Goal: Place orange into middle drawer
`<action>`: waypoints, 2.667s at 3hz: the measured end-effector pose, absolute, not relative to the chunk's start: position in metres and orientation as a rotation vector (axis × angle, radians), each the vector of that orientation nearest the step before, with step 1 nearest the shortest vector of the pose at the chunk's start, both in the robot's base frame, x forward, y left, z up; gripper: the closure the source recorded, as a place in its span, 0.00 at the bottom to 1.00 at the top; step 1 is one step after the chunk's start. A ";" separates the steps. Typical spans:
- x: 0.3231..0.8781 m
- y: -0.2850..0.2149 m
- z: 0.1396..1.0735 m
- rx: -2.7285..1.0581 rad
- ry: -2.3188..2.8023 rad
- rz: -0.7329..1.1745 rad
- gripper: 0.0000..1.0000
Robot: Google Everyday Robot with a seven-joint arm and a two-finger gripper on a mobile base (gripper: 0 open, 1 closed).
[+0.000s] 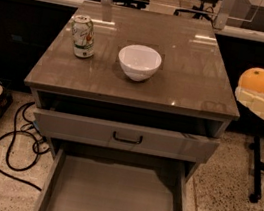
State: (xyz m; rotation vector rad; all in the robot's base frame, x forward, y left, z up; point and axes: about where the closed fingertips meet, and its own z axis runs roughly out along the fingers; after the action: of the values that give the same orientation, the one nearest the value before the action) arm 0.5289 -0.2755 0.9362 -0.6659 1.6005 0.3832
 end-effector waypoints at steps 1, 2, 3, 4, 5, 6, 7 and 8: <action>0.525 -0.270 0.925 -0.724 1.603 0.386 1.00; 0.501 -0.288 0.894 -0.807 1.636 0.395 1.00; 0.462 -0.303 0.864 -0.931 1.661 0.438 1.00; 0.427 -0.301 0.830 -1.008 1.667 0.533 1.00; 0.405 -0.287 0.794 -1.077 1.702 0.603 1.00; 0.385 -0.260 0.754 -1.162 1.745 0.681 1.00; 0.385 -0.259 0.754 -1.162 1.745 0.681 1.00; 0.392 -0.226 0.726 -1.211 1.765 0.717 1.00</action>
Offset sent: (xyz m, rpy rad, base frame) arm -0.0730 -0.0340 -0.0875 -0.1641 0.1057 0.2060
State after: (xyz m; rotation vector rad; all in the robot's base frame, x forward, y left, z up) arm 0.3921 -0.2258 0.7256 -1.2108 1.7647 0.7174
